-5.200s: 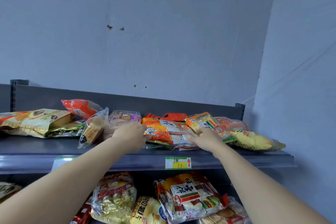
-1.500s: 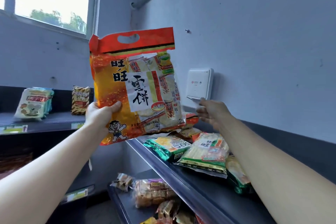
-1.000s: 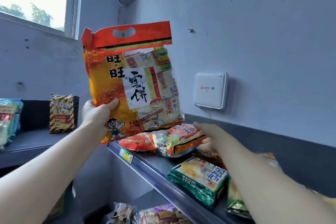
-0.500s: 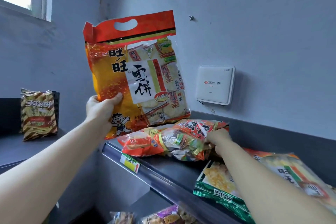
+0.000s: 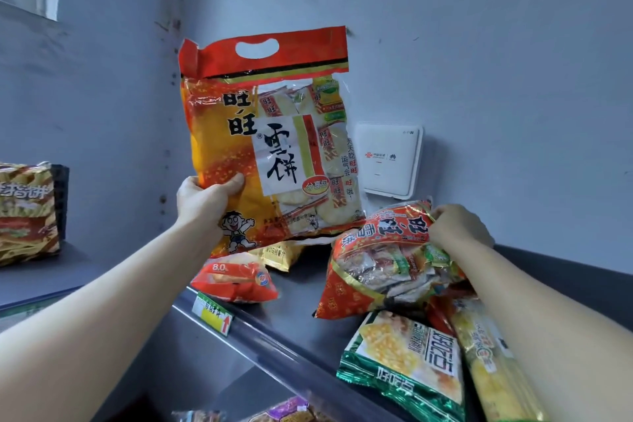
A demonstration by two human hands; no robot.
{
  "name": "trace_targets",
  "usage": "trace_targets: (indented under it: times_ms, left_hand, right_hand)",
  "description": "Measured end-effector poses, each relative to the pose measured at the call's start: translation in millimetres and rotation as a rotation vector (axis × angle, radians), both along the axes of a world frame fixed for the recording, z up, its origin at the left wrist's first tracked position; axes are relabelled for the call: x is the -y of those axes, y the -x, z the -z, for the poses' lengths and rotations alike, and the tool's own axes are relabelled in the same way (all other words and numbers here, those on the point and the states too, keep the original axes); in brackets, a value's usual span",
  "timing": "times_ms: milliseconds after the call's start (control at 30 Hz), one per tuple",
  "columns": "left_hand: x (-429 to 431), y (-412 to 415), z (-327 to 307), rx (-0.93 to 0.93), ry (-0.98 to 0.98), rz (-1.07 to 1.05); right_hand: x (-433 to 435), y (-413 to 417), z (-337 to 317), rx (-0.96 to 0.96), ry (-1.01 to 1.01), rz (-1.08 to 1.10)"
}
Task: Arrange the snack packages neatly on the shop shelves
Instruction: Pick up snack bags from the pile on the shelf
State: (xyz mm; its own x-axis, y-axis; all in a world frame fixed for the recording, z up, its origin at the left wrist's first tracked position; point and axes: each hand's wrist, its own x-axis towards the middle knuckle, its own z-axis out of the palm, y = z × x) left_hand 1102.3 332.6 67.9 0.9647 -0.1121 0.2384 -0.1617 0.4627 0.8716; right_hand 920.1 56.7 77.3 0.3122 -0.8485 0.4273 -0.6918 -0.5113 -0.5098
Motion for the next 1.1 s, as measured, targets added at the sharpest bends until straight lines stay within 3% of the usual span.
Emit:
trace_targets:
  times_ms: [400,500,600,900,1100]
  left_hand:
    - [26,1,2,0.014,0.021,0.016]
    - [24,-7,1,0.018,0.021,0.022]
    - [18,-20,-1,0.015,0.032,0.018]
    - [-19,-83,-6,-0.005,0.013,-0.041]
    - [4,-116,-2,-0.085,0.046,-0.052]
  right_hand:
    - [17,8,-2,-0.273,0.268,0.139]
    - [-4,-4,-11,-0.333,0.441,0.088]
    - [-32,-35,-13,-0.404,0.629,-0.117]
    - [-92,-147,27,-0.573,0.164,-0.488]
    - [-89,-205,57,-0.665,0.030,-0.518]
